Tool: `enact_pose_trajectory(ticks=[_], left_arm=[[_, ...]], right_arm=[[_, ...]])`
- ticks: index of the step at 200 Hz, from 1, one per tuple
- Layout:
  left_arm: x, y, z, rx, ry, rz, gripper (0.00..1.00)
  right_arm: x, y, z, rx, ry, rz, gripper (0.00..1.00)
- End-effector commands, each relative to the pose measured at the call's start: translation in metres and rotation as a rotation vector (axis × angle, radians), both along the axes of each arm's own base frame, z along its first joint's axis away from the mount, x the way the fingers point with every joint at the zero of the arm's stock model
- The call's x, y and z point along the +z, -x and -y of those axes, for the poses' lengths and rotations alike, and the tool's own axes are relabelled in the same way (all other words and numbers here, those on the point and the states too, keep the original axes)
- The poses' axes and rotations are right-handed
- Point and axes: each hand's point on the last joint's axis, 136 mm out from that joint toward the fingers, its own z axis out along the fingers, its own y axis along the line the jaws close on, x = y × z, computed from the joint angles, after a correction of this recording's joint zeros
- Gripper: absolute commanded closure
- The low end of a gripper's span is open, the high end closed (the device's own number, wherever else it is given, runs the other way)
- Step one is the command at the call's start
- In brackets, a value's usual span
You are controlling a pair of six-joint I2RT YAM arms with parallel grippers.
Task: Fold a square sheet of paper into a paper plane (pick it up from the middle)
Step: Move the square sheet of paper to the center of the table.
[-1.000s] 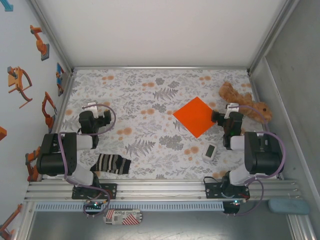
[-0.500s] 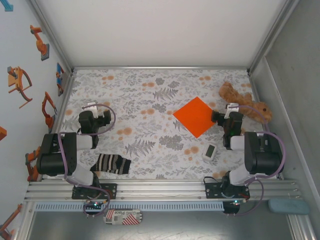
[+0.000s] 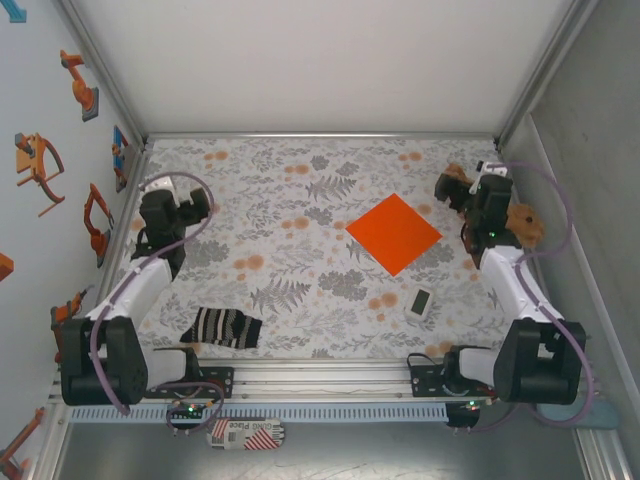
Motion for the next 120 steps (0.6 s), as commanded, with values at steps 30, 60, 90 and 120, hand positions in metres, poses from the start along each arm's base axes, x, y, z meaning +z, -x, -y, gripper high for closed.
enact_pose_trajectory(ticks=[30,60,90,120], left_arm=[[-0.001,0.026,0.037,-0.104,0.268,-0.126,0.04],[0.0,0.031,0.046,-0.144,0.3,-0.14,0.04],[-0.002,0.035,0.051,-0.161,0.292,-0.162,0.04],[-0.006,0.034,0.055,-0.176,0.289,-0.179,0.04]], right_arm=[[-0.078,0.025,-0.064,0.049,-0.201,-0.4,0.01],[-0.109,0.015,-0.095,0.077,-0.235,-0.498,0.01],[-0.13,0.0,-0.118,0.091,-0.23,-0.569,0.04],[-0.144,-0.015,-0.136,0.129,-0.236,-0.604,0.05]])
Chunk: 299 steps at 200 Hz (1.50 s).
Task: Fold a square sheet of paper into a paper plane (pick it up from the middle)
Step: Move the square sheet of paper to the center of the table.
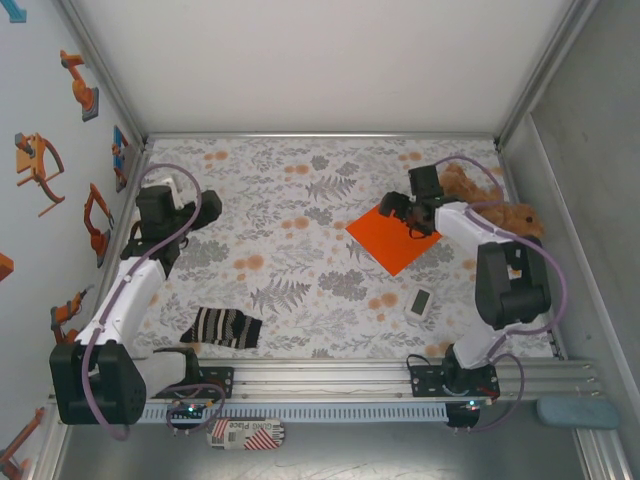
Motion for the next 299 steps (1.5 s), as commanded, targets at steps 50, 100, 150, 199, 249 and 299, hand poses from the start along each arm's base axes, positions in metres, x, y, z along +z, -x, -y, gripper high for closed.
enact_pose_trajectory(ticks=[50,100,150,199,249,299], left_arm=[[-0.003,0.0,0.017,-0.062,0.038,-0.036,0.04],[-0.012,-0.011,0.035,-0.129,0.111,-0.084,0.04],[-0.028,-0.018,0.036,-0.084,0.16,-0.131,0.04],[-0.045,-0.021,0.046,-0.071,0.212,-0.182,0.04],[-0.057,-0.02,0.055,-0.055,0.241,-0.225,0.04],[-0.061,-0.015,0.088,-0.135,0.292,-0.288,0.04]], right_arm=[[-0.028,-0.017,-0.018,0.021,-0.021,-0.073,0.06],[-0.053,-0.007,-0.03,0.115,0.081,-0.135,0.08],[-0.068,0.011,-0.09,0.32,0.005,-0.169,0.11],[-0.08,0.053,-0.185,0.713,0.045,-0.187,0.13],[-0.047,0.072,-0.243,0.869,-0.062,-0.107,0.2],[0.047,0.042,-0.202,0.554,-0.037,0.098,0.25]])
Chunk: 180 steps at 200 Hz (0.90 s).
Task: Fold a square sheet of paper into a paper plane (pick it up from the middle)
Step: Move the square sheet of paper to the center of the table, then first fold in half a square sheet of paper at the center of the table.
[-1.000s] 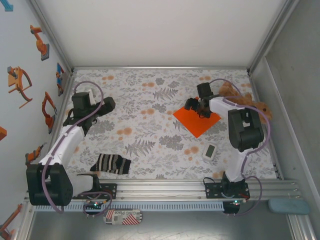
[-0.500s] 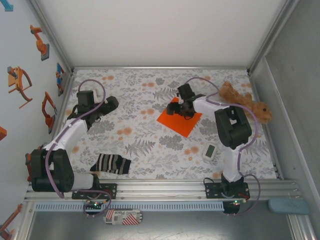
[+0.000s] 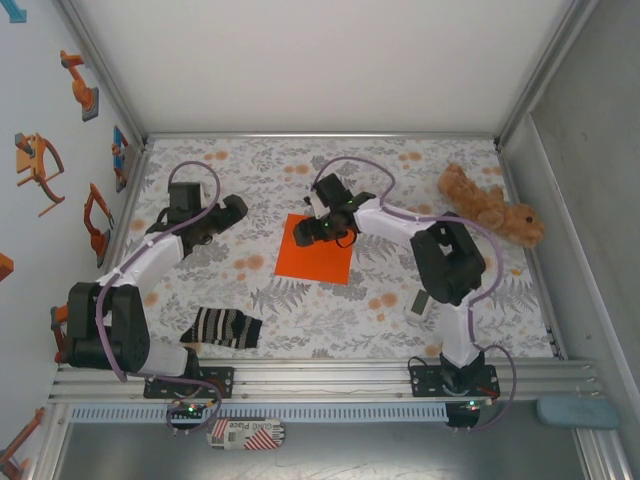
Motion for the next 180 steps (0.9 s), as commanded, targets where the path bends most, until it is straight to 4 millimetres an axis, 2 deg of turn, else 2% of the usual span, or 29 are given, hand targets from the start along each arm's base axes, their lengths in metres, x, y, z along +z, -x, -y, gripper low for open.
enact_pose_trajectory(ticks=[1,21,48,72,91,115,149,180], left_arm=[[0.01,-0.001,0.025,-0.051,0.066,-0.011,0.04],[0.003,0.006,0.049,-0.119,0.078,-0.067,0.04],[-0.009,0.017,0.087,-0.23,0.087,-0.143,0.02],[-0.02,0.025,0.124,-0.331,0.103,-0.2,0.0],[-0.03,0.028,0.148,-0.398,0.104,-0.239,0.04],[-0.046,0.029,0.163,-0.428,0.092,-0.287,0.09],[-0.063,0.029,0.177,-0.446,0.107,-0.341,0.15],[-0.076,0.033,0.177,-0.434,0.108,-0.387,0.16]], right_arm=[[0.056,-0.012,0.03,-0.21,-0.057,0.079,0.25],[0.047,0.001,0.048,-0.365,-0.1,-0.004,0.31],[0.022,0.018,0.066,-0.516,-0.122,-0.116,0.4],[-0.001,0.028,0.068,-0.565,-0.119,-0.204,0.46],[-0.015,0.031,0.066,-0.583,-0.135,-0.255,0.53],[-0.029,0.03,0.066,-0.597,-0.119,-0.283,0.63],[-0.045,0.025,0.075,-0.606,-0.077,-0.296,0.64],[-0.055,0.02,0.088,-0.599,-0.027,-0.29,0.64]])
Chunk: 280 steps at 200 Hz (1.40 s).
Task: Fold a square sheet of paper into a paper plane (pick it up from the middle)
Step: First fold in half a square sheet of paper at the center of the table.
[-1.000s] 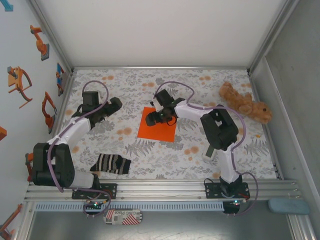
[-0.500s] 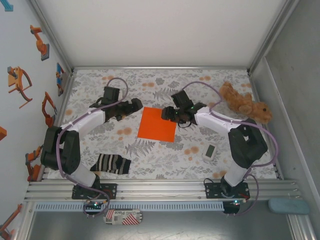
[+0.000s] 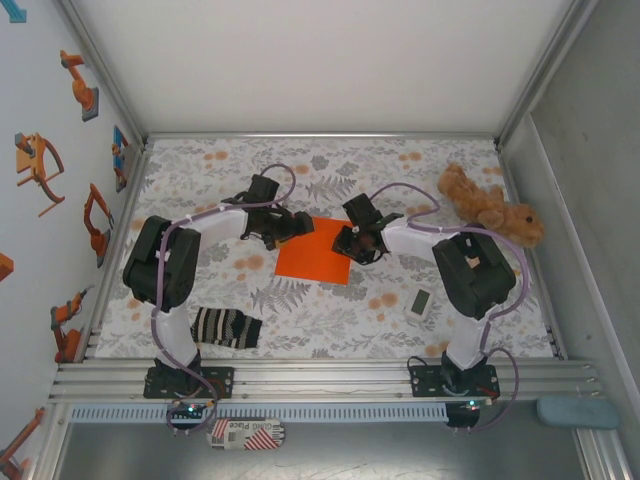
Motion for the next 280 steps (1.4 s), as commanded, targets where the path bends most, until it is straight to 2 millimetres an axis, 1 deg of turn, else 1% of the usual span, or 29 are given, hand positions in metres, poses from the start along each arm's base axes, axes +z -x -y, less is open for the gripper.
enact_pose_trajectory(ticks=[1,19,34,60,70,90,119,136,147,190,251,280], left_arm=[[-0.001,0.006,0.005,-0.002,0.01,-0.048,0.16],[-0.01,0.012,0.001,0.004,-0.015,-0.074,0.16],[-0.017,0.018,-0.007,0.018,-0.048,-0.096,0.16],[-0.019,0.023,-0.016,0.04,-0.09,-0.106,0.16],[-0.016,0.023,-0.018,0.049,-0.092,-0.102,0.16],[-0.007,0.02,-0.015,0.051,-0.075,-0.087,0.15],[0.016,0.007,-0.011,0.049,-0.058,-0.011,0.15],[0.023,0.003,-0.012,0.044,-0.066,0.018,0.15],[0.019,0.003,-0.012,0.039,-0.07,0.011,0.15],[-0.002,0.007,-0.015,0.041,-0.104,-0.038,0.14],[-0.017,0.009,-0.012,0.019,-0.113,-0.08,0.13],[-0.021,0.011,-0.016,0.028,-0.133,-0.085,0.13]], right_arm=[[-0.003,-0.01,0.007,0.002,0.033,0.006,0.64],[-0.007,-0.011,0.011,0.017,0.054,0.004,0.63],[-0.012,-0.011,0.013,0.024,0.068,-0.004,0.63],[-0.014,-0.013,0.014,0.033,0.07,-0.004,0.63],[-0.013,-0.015,0.014,0.039,0.071,0.001,0.63],[-0.002,-0.021,0.011,0.056,0.051,0.029,0.62],[0.019,-0.027,0.003,0.084,-0.006,0.102,0.62],[0.023,-0.027,0.003,0.071,-0.027,0.124,0.63],[0.023,-0.027,0.005,0.058,-0.025,0.128,0.64],[0.011,-0.026,0.008,0.055,-0.011,0.101,0.66],[-0.007,-0.022,0.007,0.058,-0.002,0.05,0.66],[-0.015,-0.02,0.008,0.059,0.003,0.03,0.66]])
